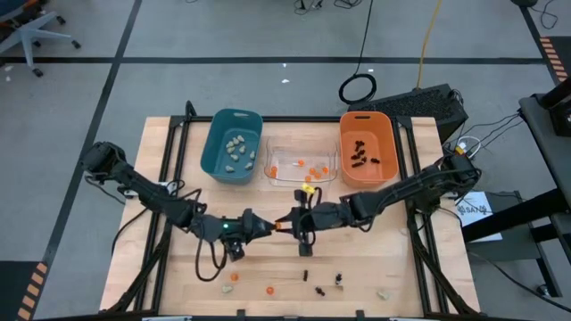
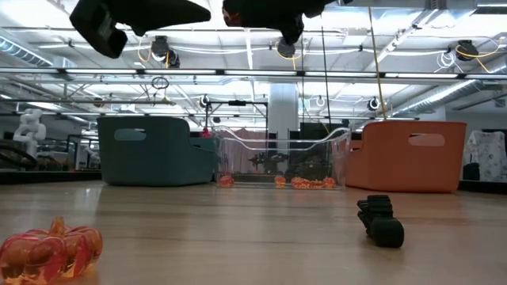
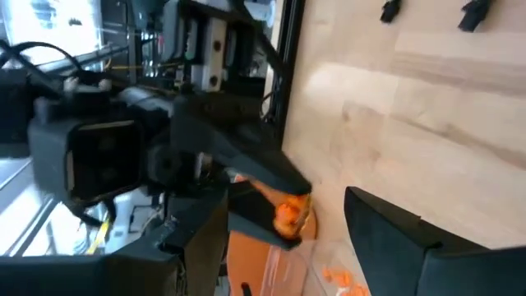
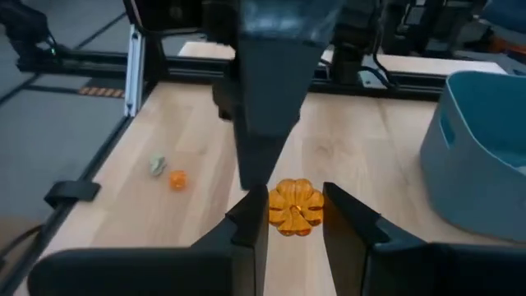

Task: Sort Halloween decoration
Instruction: Put the orange pumpkin toy into the transparent bin

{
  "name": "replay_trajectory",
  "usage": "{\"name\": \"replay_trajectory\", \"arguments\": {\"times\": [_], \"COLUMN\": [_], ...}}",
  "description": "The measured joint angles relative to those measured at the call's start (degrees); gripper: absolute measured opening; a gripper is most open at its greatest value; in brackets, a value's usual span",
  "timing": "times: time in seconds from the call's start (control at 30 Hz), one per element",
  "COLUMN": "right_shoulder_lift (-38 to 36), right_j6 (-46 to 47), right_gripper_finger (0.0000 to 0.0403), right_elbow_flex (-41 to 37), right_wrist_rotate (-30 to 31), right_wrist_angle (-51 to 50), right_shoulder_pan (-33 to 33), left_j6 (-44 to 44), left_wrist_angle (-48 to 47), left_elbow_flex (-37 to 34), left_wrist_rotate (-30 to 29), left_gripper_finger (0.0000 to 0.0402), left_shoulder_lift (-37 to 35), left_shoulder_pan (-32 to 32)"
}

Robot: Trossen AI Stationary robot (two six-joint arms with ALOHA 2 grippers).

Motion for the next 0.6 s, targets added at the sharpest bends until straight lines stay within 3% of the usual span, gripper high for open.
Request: {"name": "replay_trajectory", "arguments": {"times": [0.27, 0.6], "right_shoulder_lift": [0.00, 0.00], "right_j6": [1.89, 5.35], "right_gripper_finger": [0.0070, 0.0070], "right_elbow_flex": [0.00, 0.00], "right_wrist_rotate": [-2.87, -5.92], "right_wrist_angle": [0.30, 0.39], "right_shoulder_pan": [-1.60, -3.20], "left_j6": [3.78, 4.39], "left_wrist_angle": [0.40, -0.23], "left_elbow_flex": [0.00, 0.00], "left_wrist_rotate": [5.11, 10.53], "left_gripper_finger": [0.0227, 0.0155], "left_shoulder_lift": [0.00, 0.52], "left_shoulder_pan": [2.62, 6.53]}}
